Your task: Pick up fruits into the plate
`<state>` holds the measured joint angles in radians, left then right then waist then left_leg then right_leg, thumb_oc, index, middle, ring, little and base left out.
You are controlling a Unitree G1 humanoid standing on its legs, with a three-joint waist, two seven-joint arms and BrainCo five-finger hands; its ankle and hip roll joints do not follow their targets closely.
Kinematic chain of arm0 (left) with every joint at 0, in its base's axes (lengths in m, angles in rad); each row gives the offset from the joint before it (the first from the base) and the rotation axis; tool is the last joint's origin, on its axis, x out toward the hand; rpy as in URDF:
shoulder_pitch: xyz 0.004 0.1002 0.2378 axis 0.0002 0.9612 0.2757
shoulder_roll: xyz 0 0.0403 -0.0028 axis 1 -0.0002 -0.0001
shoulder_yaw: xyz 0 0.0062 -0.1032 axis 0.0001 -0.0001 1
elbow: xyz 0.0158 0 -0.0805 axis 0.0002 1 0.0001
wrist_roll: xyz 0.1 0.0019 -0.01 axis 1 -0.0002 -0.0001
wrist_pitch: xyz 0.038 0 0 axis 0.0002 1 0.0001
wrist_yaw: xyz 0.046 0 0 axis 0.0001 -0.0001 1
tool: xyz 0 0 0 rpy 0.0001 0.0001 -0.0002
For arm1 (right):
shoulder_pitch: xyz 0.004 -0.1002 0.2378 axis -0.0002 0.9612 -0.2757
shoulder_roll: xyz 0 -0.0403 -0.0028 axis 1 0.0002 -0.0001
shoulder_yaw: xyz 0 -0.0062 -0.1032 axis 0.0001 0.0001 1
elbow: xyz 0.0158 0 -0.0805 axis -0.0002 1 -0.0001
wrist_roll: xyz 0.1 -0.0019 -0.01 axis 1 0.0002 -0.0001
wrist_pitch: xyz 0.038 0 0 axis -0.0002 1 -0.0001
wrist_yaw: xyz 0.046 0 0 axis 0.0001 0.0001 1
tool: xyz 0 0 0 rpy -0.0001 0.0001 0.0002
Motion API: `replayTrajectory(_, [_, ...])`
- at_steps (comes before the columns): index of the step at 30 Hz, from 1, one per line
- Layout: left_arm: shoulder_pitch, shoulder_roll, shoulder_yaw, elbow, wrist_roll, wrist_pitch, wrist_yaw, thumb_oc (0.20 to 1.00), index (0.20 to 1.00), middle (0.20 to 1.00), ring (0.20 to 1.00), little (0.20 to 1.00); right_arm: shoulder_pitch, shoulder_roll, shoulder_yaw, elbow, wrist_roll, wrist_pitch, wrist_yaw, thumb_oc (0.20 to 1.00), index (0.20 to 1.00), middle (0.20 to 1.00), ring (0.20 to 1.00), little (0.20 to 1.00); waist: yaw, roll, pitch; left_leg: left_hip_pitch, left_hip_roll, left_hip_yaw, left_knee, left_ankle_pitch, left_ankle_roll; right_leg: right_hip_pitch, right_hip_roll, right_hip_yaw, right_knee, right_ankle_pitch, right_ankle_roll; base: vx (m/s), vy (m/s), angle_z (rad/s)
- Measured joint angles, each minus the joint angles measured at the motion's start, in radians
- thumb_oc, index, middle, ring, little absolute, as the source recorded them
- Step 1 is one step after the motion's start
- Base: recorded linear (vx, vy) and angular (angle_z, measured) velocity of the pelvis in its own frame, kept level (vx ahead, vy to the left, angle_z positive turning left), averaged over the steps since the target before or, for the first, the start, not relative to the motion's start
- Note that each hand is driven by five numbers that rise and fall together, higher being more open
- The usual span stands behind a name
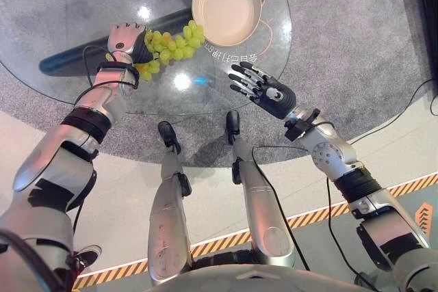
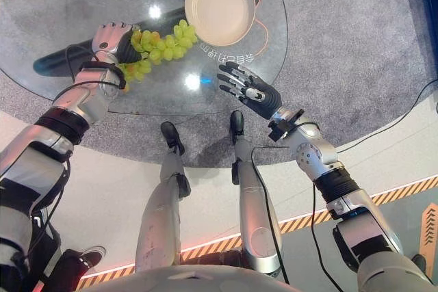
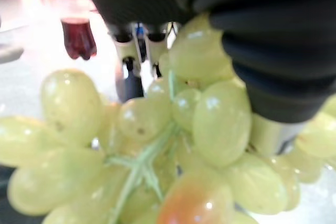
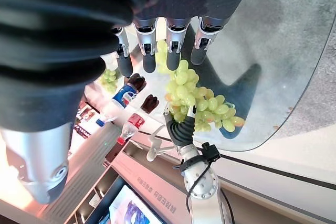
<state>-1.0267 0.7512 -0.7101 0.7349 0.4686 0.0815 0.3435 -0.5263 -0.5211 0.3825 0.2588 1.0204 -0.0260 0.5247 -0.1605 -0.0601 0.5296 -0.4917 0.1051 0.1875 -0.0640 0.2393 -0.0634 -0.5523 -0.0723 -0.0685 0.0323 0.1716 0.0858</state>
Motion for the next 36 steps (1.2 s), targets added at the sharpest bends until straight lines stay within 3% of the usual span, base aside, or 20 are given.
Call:
replayTrajectory(16, [0.015,0.148,0.0,-0.144,0.048,-0.067,-0.029,0.2,0.2,0.2,0.2,0.2,0.017,-0.019,-0.061,-0.024,-0.055,0.011,-0.02,1.0,1.0,1.0,1.0,1.0,0.044,0.004,0.002,0.149,-0.001,-0.007,-0.024,0.001,-0.008,0.174,0.001,-0.022,-0.058,0.0,0.0,0.02,0.016,0.03])
replayTrajectory(28, [0.016,0.353,-0.003,-0.33,0.165,-0.18,-0.082,0.2,0.2,0.2,0.2,0.2,0.009,-0.178,-0.066,-0.038,-0.165,0.05,-0.021,1.0,1.0,1.0,1.0,1.0,0.053,0.005,0.003,0.301,0.001,-0.008,-0.025,-0.028,-0.035,0.357,0.004,-0.027,-0.123,0.001,-0.001,0.04,0.009,0.01])
replayTrajectory(36, [0.003,0.421,-0.047,-0.415,0.24,-0.281,-0.181,0.2,0.2,0.2,0.2,0.2,-0.043,-0.26,-0.068,-0.058,-0.187,0.107,-0.013,1.0,1.0,1.0,1.0,1.0,0.054,0.005,0.002,0.331,0.001,-0.007,-0.025,-0.031,-0.035,0.387,0.004,-0.028,-0.123,0.001,-0.001,0.04,-0.001,0.0])
